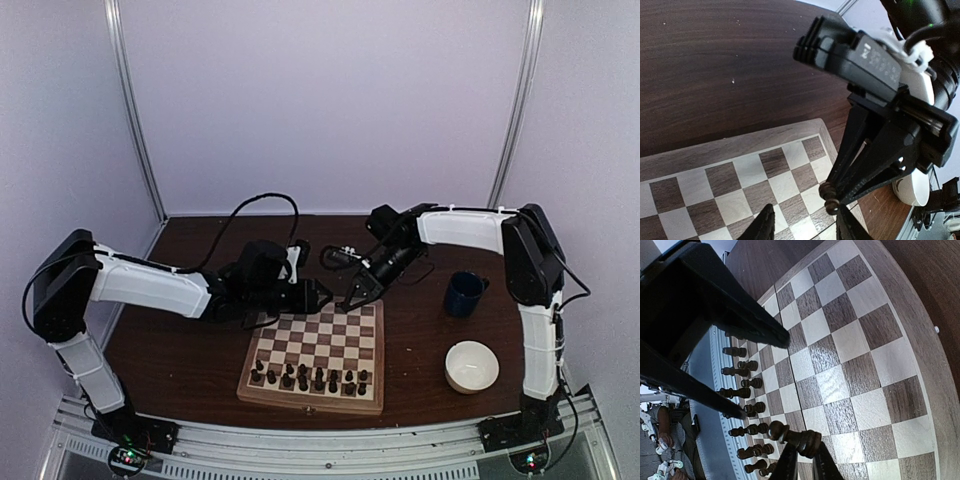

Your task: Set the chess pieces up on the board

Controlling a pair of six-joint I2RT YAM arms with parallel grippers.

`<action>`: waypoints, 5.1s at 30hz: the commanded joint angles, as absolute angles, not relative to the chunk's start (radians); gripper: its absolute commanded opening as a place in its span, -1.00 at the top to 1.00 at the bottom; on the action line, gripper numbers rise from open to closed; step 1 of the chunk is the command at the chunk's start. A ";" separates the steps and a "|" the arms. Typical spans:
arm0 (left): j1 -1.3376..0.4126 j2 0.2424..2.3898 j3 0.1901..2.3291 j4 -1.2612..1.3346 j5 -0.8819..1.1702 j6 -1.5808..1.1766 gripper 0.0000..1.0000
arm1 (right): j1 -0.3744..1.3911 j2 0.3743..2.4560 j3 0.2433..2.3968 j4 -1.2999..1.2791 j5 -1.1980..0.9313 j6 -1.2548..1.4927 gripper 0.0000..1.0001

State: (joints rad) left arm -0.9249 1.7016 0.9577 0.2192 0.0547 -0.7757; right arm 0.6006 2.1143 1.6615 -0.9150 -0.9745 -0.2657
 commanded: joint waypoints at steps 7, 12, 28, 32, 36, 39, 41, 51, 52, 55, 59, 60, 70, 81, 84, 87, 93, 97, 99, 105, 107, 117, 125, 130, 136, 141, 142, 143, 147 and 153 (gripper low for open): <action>-0.942 1.793 1.041 0.289 0.125 -0.870 0.30 | 0.604 2.065 1.655 -0.888 -1.007 -0.242 0.75; -0.941 1.814 1.051 0.303 0.153 -0.887 0.35 | 0.604 2.065 1.654 -0.885 -1.007 -0.238 0.75; -0.948 1.822 1.065 0.292 0.167 -0.898 0.69 | 0.604 2.062 1.646 -0.876 -1.010 -0.230 0.75; -0.948 1.815 1.061 0.281 0.157 -0.888 0.81 | 0.603 2.058 1.646 -0.874 -1.011 -0.231 0.75; -0.947 1.796 1.062 0.262 0.152 -0.866 0.88 | 0.603 2.054 1.645 -0.873 -1.010 -0.231 0.73; -0.946 1.751 1.072 0.190 0.140 -0.817 0.90 | 0.600 2.027 1.642 -0.917 -0.980 -0.273 0.50; -0.941 1.703 1.083 0.112 0.140 -0.782 0.91 | 0.591 1.981 1.619 -0.931 -0.964 -0.302 0.45; -0.889 1.542 1.235 -0.619 0.195 -0.468 0.90 | 0.520 1.704 1.420 -0.857 -0.813 -0.441 0.18; -0.889 1.542 1.250 -0.685 0.203 -0.437 0.90 | 0.520 1.685 1.396 -0.836 -0.798 -0.448 0.14; -0.890 1.555 1.291 -0.861 0.210 -0.369 0.91 | 0.521 1.669 1.376 -0.831 -0.778 -0.471 0.11; -0.890 1.572 1.279 -0.997 0.245 -0.324 0.90 | 0.521 1.684 1.384 -0.842 -0.779 -0.486 0.11; -0.890 1.575 1.269 -1.004 0.261 -0.320 0.90 | 0.522 1.692 1.385 -0.845 -0.781 -0.490 0.11; -0.896 1.620 1.230 -0.956 0.345 -0.332 0.89 | 0.522 1.707 1.382 -0.858 -0.787 -0.509 0.11; -0.920 1.719 1.279 -0.975 0.264 -0.301 0.88 | 0.522 1.701 1.376 -0.860 -0.787 -0.514 0.11; -0.920 1.739 1.292 -0.973 0.267 -0.299 0.88 | 0.522 1.701 1.375 -0.859 -0.787 -0.515 0.11; -0.920 1.751 1.298 -0.965 0.279 -0.298 0.88 | 0.522 1.703 1.376 -0.860 -0.787 -0.514 0.11; -0.920 1.778 1.303 -0.961 0.271 -0.297 0.88 | 0.522 1.703 1.374 -0.859 -0.786 -0.515 0.11; -0.920 1.795 1.310 -0.952 0.280 -0.302 0.88 | 0.522 1.703 1.374 -0.860 -0.787 -0.514 0.11; -0.920 1.800 1.312 -0.949 0.277 -0.302 0.88 | 0.522 1.701 1.373 -0.859 -0.787 -0.515 0.11; -0.919 1.819 1.316 -0.948 0.273 -0.306 0.83 | 0.522 1.697 1.370 -0.856 -0.784 -0.515 0.11; -0.919 1.827 1.319 -0.949 0.272 -0.306 0.83 | 0.522 1.697 1.370 -0.856 -0.785 -0.515 0.11; -0.920 1.847 1.325 -0.948 0.261 -0.307 0.77 | 0.522 1.698 1.366 -0.854 -0.785 -0.515 0.11; -0.920 1.848 1.321 -0.950 0.265 -0.305 0.43 | 0.522 1.697 1.367 -0.854 -0.784 -0.514 0.11; -0.920 1.825 1.342 -0.949 0.278 -0.307 0.38 | 0.519 1.687 1.401 -0.886 -0.779 -0.514 0.11; -0.920 1.799 1.387 -0.971 0.258 -0.293 0.33 | 0.500 1.633 1.431 -0.917 -0.739 -0.523 0.11; -0.920 1.782 1.384 -0.979 0.259 -0.294 0.33 | 0.467 1.559 1.427 -0.941 -0.714 -0.537 0.10; -0.920 1.779 1.384 -0.979 0.261 -0.296 0.33 | 0.457 1.545 1.426 -0.942 -0.714 -0.536 0.10; -0.920 1.776 1.382 -0.979 0.262 -0.298 0.35 | 0.447 1.533 1.423 -0.941 -0.716 -0.533 0.08; -0.920 1.761 1.361 -0.965 0.275 -0.312 0.37 | 0.432 1.505 1.419 -0.938 -0.727 -0.525 0.05; -0.920 1.752 1.318 -0.933 0.320 -0.329 0.42 | 0.430 1.505 1.408 -0.926 -0.737 -0.517 0.04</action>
State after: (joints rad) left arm -0.9184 1.7809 1.3449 -0.9646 0.2768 -0.3134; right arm 0.4351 1.5120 1.4017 -0.9241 -0.7357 -0.5205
